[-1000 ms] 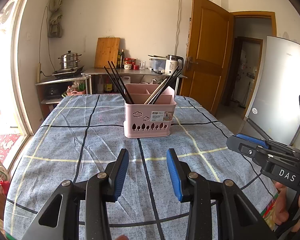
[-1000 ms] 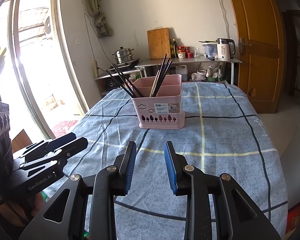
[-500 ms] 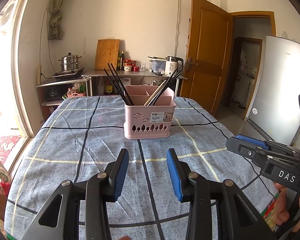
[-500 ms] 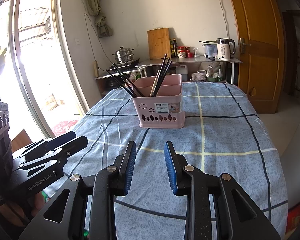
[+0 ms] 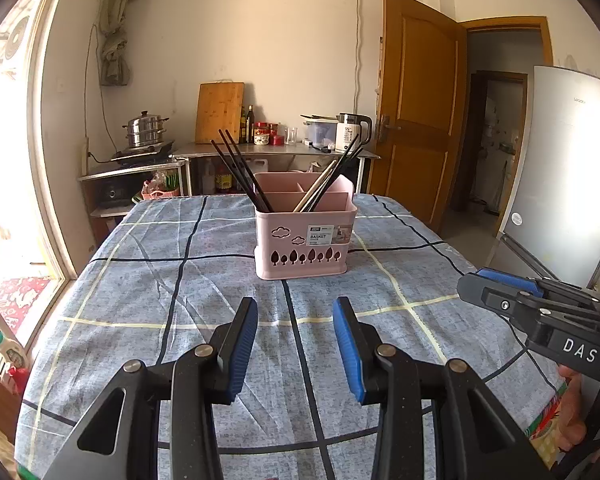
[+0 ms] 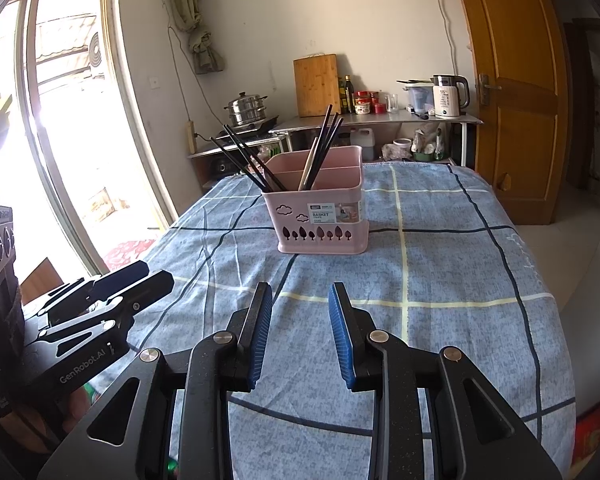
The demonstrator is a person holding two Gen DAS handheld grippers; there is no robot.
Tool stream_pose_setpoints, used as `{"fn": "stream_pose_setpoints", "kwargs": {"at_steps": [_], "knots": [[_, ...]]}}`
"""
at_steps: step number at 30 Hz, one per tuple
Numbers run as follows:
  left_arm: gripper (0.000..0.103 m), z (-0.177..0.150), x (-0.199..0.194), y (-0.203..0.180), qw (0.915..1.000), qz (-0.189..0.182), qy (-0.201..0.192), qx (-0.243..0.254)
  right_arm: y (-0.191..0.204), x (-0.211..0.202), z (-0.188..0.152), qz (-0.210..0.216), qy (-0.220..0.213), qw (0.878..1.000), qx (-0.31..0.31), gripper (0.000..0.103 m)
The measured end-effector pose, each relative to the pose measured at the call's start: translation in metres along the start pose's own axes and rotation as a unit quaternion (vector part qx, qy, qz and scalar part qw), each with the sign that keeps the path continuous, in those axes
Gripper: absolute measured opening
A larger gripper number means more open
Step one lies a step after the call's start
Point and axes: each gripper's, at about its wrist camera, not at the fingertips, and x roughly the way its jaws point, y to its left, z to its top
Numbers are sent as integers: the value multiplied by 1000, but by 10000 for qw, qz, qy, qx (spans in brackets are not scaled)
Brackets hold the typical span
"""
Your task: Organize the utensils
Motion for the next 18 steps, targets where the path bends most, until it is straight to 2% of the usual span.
{"fn": "stream_pose_setpoints", "kwargs": {"at_steps": [18], "knots": [[39, -4, 2, 2, 9999, -48, 23, -110, 0, -1, -1, -20, 37, 10000, -7, 31]]}}
